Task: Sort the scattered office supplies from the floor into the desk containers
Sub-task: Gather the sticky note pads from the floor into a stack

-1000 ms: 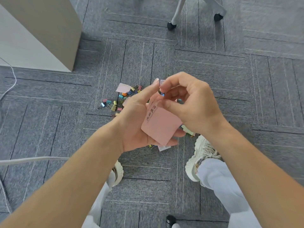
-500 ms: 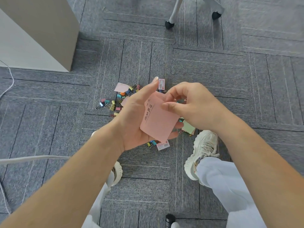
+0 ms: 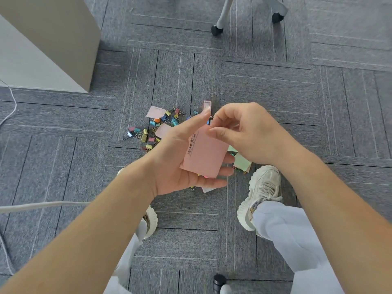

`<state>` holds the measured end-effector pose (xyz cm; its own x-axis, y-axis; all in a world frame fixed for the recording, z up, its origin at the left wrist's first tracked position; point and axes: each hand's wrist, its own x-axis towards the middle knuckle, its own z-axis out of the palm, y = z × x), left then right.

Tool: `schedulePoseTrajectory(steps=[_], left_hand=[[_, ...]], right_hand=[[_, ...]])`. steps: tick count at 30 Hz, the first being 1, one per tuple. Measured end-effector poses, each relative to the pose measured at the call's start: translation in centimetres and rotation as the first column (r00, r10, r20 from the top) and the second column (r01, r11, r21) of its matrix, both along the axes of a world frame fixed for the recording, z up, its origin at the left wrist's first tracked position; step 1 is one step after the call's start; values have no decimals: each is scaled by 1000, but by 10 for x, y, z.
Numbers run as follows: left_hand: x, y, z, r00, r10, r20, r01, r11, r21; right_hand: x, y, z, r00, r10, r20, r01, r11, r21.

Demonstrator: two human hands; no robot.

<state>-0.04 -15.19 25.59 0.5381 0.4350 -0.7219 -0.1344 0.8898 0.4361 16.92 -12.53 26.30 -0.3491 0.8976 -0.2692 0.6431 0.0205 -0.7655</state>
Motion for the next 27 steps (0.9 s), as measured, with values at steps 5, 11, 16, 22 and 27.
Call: schedulePoseTrajectory(steps=[5, 11, 16, 22, 27], left_hand=[[-14, 7, -2, 958, 199, -204, -193, 980, 53], [-45, 11, -28, 847, 431, -311, -439, 897, 48], [-50, 0, -56, 819, 433, -377, -471, 882, -10], [-57, -1, -74, 821, 387, -420, -442, 896, -40], [-59, -4, -75, 846, 335, -414, -391, 919, -56]], right_hand=[[-6, 23, -48, 927, -290, -240, 238, 945, -224], [-38, 45, -209, 969, -234, 85, 248, 906, -342], [-80, 58, -317, 953, -98, 288, 204, 908, -365], [-100, 66, -394, 837, -31, 546, 198, 948, -250], [-95, 58, -401, 882, -150, 448, 265, 942, -207]])
